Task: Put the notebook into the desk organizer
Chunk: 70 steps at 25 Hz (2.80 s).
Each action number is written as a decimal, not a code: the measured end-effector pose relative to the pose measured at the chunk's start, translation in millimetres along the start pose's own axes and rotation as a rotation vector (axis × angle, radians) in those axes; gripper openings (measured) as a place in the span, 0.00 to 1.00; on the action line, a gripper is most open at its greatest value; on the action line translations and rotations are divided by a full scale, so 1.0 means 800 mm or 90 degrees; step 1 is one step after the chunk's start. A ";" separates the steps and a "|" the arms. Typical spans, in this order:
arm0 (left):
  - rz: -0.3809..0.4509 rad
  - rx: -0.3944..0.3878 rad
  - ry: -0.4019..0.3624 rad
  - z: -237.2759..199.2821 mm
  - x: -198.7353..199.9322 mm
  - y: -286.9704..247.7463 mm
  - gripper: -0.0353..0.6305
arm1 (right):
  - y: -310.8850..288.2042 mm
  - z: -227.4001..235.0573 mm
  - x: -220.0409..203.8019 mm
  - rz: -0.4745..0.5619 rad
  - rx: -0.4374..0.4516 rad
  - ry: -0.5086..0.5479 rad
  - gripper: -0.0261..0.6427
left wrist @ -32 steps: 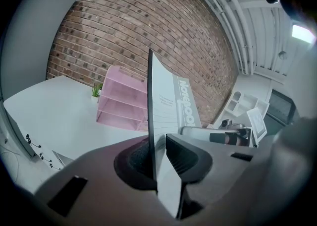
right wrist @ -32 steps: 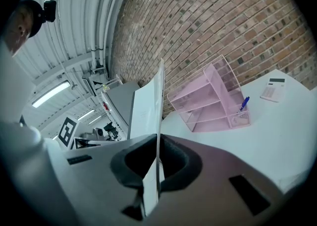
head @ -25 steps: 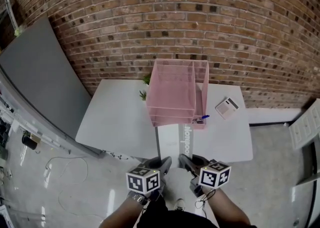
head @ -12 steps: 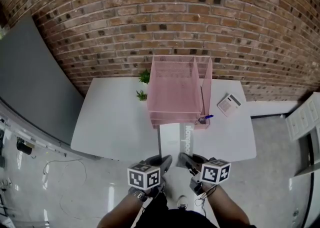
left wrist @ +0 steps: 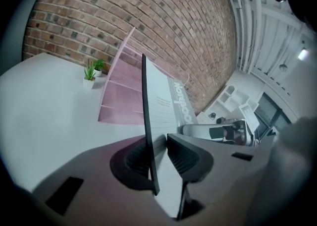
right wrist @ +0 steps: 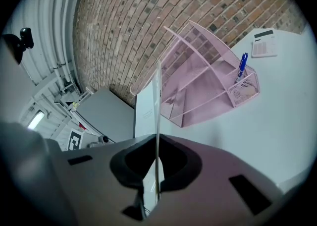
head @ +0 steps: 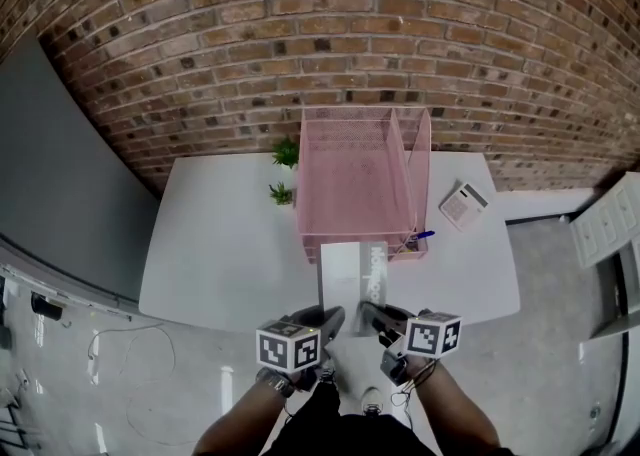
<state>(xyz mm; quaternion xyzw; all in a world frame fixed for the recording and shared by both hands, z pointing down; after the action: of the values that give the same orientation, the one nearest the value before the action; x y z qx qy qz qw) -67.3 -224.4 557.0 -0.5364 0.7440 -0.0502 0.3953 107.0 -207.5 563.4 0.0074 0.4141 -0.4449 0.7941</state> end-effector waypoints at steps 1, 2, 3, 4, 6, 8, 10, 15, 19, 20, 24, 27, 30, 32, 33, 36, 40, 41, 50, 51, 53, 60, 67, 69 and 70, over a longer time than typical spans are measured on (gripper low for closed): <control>-0.003 -0.001 -0.001 -0.004 0.004 -0.001 0.17 | -0.003 0.002 0.001 0.001 0.001 -0.008 0.06; -0.006 -0.002 -0.003 -0.008 0.007 -0.003 0.18 | -0.006 0.004 0.003 0.003 0.003 -0.018 0.06; -0.010 -0.003 -0.004 -0.012 0.010 -0.004 0.19 | -0.009 0.005 0.004 0.005 0.007 -0.028 0.06; -0.013 -0.003 -0.005 -0.015 0.014 -0.005 0.21 | -0.012 0.007 0.006 0.007 0.011 -0.038 0.06; -0.018 -0.003 -0.008 -0.023 0.019 -0.006 0.23 | -0.018 0.011 0.008 0.012 0.021 -0.058 0.06; -0.021 -0.002 -0.014 -0.029 0.024 -0.008 0.24 | -0.024 0.014 0.010 0.016 0.030 -0.075 0.06; -0.023 -0.002 -0.022 -0.035 0.028 -0.008 0.26 | -0.029 0.018 0.012 0.018 0.034 -0.088 0.06; -0.034 -0.003 -0.036 -0.050 0.037 -0.005 0.29 | -0.041 0.022 0.022 0.039 0.041 -0.114 0.06; -0.044 -0.008 -0.055 -0.058 0.042 -0.001 0.29 | -0.047 0.028 0.033 0.053 0.025 -0.118 0.06; -0.046 -0.009 -0.063 -0.059 0.042 0.000 0.29 | -0.049 0.030 0.035 0.056 0.022 -0.120 0.06; -0.053 -0.012 -0.108 -0.063 0.043 0.001 0.30 | -0.057 0.032 0.043 0.073 0.017 -0.145 0.06; -0.050 -0.006 -0.153 -0.063 0.042 0.000 0.32 | -0.064 0.032 0.050 0.082 0.015 -0.149 0.06; -0.043 0.009 -0.191 -0.064 0.042 0.000 0.34 | -0.065 0.034 0.050 0.075 -0.019 -0.182 0.06; -0.036 0.019 -0.205 -0.066 0.042 0.000 0.34 | -0.068 0.036 0.054 0.075 -0.024 -0.188 0.06; -0.033 0.025 -0.215 -0.067 0.042 -0.001 0.34 | -0.069 0.037 0.057 0.076 -0.023 -0.189 0.06; -0.021 0.045 -0.243 -0.066 0.046 -0.006 0.34 | -0.073 0.042 0.064 0.074 -0.020 -0.192 0.06; 0.004 0.054 -0.226 -0.064 0.058 -0.010 0.34 | -0.081 0.044 0.073 0.074 0.008 -0.191 0.06; 0.006 0.057 -0.225 -0.064 0.060 -0.011 0.34 | -0.083 0.046 0.075 0.069 0.009 -0.189 0.06; 0.032 0.074 -0.192 -0.061 0.069 -0.014 0.34 | -0.101 0.048 0.091 -0.024 -0.002 -0.051 0.32; 0.035 0.076 -0.186 -0.061 0.070 -0.014 0.34 | -0.103 0.046 0.092 -0.037 0.000 -0.026 0.37; 0.040 0.078 -0.176 -0.061 0.071 -0.015 0.34 | -0.105 0.043 0.093 -0.058 0.000 0.015 0.43; 0.050 0.089 -0.162 -0.065 0.079 -0.020 0.34 | -0.102 0.032 0.082 -0.128 -0.015 0.144 0.55; 0.056 0.094 -0.148 -0.065 0.089 -0.028 0.34 | -0.085 0.031 0.069 -0.149 -0.075 0.219 0.55; 0.057 0.094 -0.147 -0.065 0.091 -0.030 0.34 | -0.079 0.032 0.067 -0.138 -0.117 0.241 0.54; 0.058 0.093 -0.146 -0.064 0.092 -0.031 0.34 | -0.075 0.033 0.066 -0.131 -0.141 0.253 0.54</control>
<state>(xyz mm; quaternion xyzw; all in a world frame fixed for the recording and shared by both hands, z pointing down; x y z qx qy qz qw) -89.6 -314.4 564.7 -0.4739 0.7121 -0.0248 0.5175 95.0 -291.1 567.2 -0.0343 0.6069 -0.4651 0.6436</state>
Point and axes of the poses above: the fingertips, and each gripper's own axes: y backward along the fingers, z to its right, x out of its top, the point moved 8 cm from there along y, backward along the fingers, and after that the axes turned 11 degrees about y, right-handed, at the moved point
